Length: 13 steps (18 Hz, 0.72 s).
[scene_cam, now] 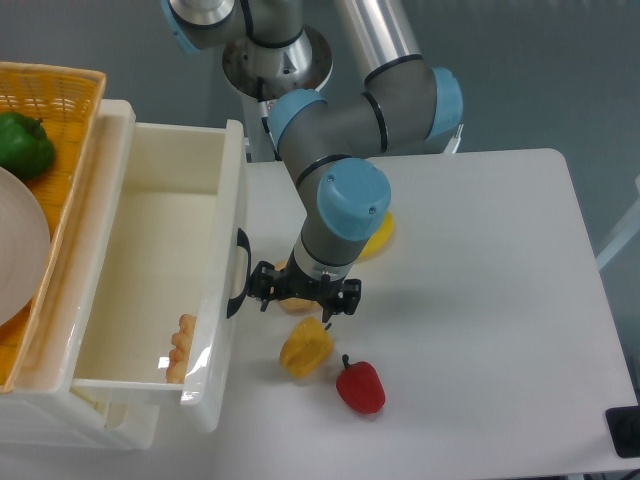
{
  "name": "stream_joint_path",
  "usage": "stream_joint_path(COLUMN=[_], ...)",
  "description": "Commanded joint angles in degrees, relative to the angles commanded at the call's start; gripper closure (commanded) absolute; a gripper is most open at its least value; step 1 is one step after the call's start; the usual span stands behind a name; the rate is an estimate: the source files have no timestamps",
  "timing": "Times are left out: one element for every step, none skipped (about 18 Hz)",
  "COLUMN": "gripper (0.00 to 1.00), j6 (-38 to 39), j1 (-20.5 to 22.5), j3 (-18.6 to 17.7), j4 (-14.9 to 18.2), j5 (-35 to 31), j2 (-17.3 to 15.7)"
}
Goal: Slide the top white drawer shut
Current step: 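Push the drawer front with the gripper, sliding the drawer into the cabinet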
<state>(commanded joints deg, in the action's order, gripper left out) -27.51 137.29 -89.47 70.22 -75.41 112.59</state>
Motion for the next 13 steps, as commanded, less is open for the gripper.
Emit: stream_joint_path(gripper=[0.0, 0.0, 0.0, 0.0, 0.0, 0.0, 0.0, 0.0, 0.0, 0.0, 0.0, 0.0, 0.0], j6=[0.2, 0.3, 0.3, 0.3, 0.4, 0.8, 1.3, 1.4, 1.4, 1.5, 1.5, 1.5, 1.5], j1=[-0.5, -0.7, -0.9, -1.3, -1.8, -1.9, -2.2, -2.7, -2.8, -2.9, -3.3, -3.3, -3.3], j3=[0.1, 0.1, 0.1, 0.1, 0.1, 0.1, 0.1, 0.2, 0.2, 0.2, 0.2, 0.2, 0.3], j4=[0.0, 0.0, 0.0, 0.0, 0.0, 0.0, 0.0, -0.1, -0.1, -0.1, -0.1, -0.1, -0.1], j5=[0.0, 0.0, 0.0, 0.0, 0.0, 0.0, 0.1, 0.1, 0.1, 0.0, 0.1, 0.1, 0.1], j2=[0.0, 0.0, 0.1, 0.1, 0.1, 0.1, 0.1, 0.2, 0.4, 0.6, 0.6, 0.5, 0.4])
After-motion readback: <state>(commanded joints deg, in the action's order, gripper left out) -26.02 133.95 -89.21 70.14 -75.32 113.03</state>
